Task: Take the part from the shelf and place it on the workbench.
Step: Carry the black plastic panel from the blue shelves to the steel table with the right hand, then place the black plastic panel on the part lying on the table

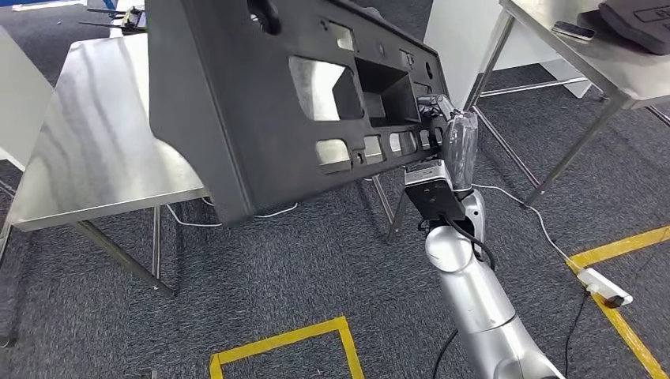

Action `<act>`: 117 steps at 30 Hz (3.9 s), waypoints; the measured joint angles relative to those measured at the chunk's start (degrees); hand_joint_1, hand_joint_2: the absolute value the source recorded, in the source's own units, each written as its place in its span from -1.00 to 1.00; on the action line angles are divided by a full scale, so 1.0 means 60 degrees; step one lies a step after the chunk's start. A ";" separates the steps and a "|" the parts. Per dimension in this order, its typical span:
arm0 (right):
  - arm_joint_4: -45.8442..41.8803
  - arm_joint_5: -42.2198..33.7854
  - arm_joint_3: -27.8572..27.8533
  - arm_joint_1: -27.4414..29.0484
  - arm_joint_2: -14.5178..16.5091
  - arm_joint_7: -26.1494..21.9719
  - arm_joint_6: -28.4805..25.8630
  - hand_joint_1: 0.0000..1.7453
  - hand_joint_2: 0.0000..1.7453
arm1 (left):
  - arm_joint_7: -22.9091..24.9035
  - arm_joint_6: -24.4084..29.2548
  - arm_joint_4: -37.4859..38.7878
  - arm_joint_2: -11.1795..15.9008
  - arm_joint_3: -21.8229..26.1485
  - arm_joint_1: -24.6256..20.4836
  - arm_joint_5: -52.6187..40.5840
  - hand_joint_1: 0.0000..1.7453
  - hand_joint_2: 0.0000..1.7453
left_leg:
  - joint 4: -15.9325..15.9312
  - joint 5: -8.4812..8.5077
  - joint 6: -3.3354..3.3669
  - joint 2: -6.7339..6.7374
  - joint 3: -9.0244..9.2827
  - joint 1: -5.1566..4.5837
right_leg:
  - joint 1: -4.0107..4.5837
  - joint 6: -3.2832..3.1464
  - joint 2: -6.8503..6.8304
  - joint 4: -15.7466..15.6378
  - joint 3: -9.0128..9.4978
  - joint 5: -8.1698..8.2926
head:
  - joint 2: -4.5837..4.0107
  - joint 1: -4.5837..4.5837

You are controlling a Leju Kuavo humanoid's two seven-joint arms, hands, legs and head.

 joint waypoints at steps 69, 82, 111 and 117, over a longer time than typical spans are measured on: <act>0.1741 0.2326 -0.1748 0.0661 -0.2238 0.1111 0.0237 1.00 1.00 | 0.0023 -0.0160 -0.0031 0.0114 0.0271 0.0022 0.0218 -1.00 1.00 | 0.0188 -0.0438 -0.0383 -0.0220 0.0225 0.0174 | -0.0350 0.0614 0.0123 -0.1885 0.0528 0.1206 | -0.0001 0.0039; 0.1894 0.2316 -0.1686 0.0643 -0.2029 0.0980 0.0236 1.00 1.00 | 0.0038 -0.0138 -0.0029 0.0143 0.0336 0.0144 0.0358 -1.00 1.00 | 0.1615 -0.0332 -0.0318 0.0041 -0.1000 0.0167 | -0.0103 -0.0075 0.0114 -0.1860 0.0965 0.0817 | 0.0001 0.0014; 0.2188 0.2808 -0.1548 0.0553 -0.1839 0.1293 0.0225 1.00 1.00 | 0.0134 -0.0068 -0.0034 0.0154 0.0391 0.0214 0.0341 -1.00 1.00 | 0.2648 -0.1167 -0.0546 0.0012 -0.1258 0.0159 | -0.0126 -0.0181 0.0130 -0.1924 0.0730 0.1027 | 0.0000 0.0013; 0.2201 0.2816 -0.1549 0.0535 -0.1839 0.1309 0.0226 1.00 1.00 | 0.0148 -0.0069 -0.0038 0.0208 0.0391 0.0168 0.0328 -1.00 1.00 | 0.0334 -0.0232 -0.0191 0.0036 -0.0198 -0.0004 | -0.0064 0.0033 0.0129 -0.1988 0.0969 0.0791 | -0.0001 0.0006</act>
